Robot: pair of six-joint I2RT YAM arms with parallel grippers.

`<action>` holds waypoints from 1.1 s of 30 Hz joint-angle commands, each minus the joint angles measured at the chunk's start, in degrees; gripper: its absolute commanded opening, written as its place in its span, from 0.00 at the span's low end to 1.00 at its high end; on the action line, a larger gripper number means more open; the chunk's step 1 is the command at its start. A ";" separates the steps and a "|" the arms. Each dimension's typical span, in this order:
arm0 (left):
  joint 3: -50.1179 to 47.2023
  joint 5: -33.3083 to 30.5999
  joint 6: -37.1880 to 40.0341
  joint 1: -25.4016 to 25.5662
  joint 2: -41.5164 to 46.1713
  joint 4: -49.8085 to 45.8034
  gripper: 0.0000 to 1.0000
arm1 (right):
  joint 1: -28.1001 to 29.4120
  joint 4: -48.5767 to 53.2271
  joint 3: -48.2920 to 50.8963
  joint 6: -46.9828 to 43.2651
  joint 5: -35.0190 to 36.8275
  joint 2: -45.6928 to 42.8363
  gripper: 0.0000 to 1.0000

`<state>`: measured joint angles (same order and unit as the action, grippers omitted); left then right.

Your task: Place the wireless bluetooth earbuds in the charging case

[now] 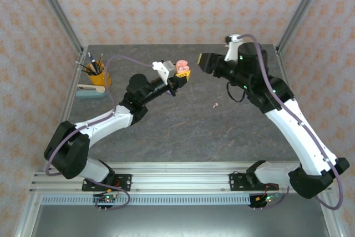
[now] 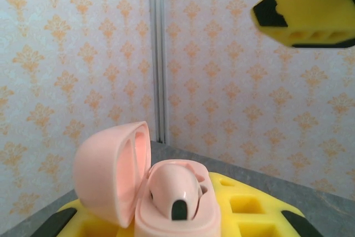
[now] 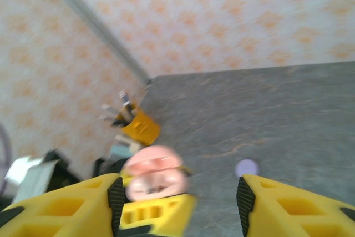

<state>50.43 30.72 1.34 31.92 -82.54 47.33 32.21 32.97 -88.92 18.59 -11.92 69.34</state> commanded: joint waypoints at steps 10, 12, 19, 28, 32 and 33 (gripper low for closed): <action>-4.81 -2.20 1.47 -1.66 9.06 1.36 0.00 | -7.68 17.26 8.97 26.45 16.39 18.04 0.58; -5.21 -2.16 1.38 -1.75 9.63 1.36 0.00 | -8.74 17.31 9.69 29.27 14.46 22.13 0.57; -6.34 -1.98 0.89 -1.93 10.16 2.29 0.00 | -9.53 18.14 6.73 34.77 8.34 34.43 0.55; -7.11 -1.98 0.27 -2.21 9.66 4.16 0.00 | -9.61 17.83 4.11 37.02 6.73 42.76 0.51; -7.17 -1.89 0.24 -2.47 9.59 4.34 0.00 | -9.94 17.93 3.97 36.00 7.17 44.30 0.49; -7.19 -1.81 0.15 -2.42 9.50 4.51 0.00 | -10.04 17.65 4.24 35.83 7.20 44.49 0.48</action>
<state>43.75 29.50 1.50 29.93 -73.63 48.10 22.65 49.30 -83.61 54.24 -5.43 113.14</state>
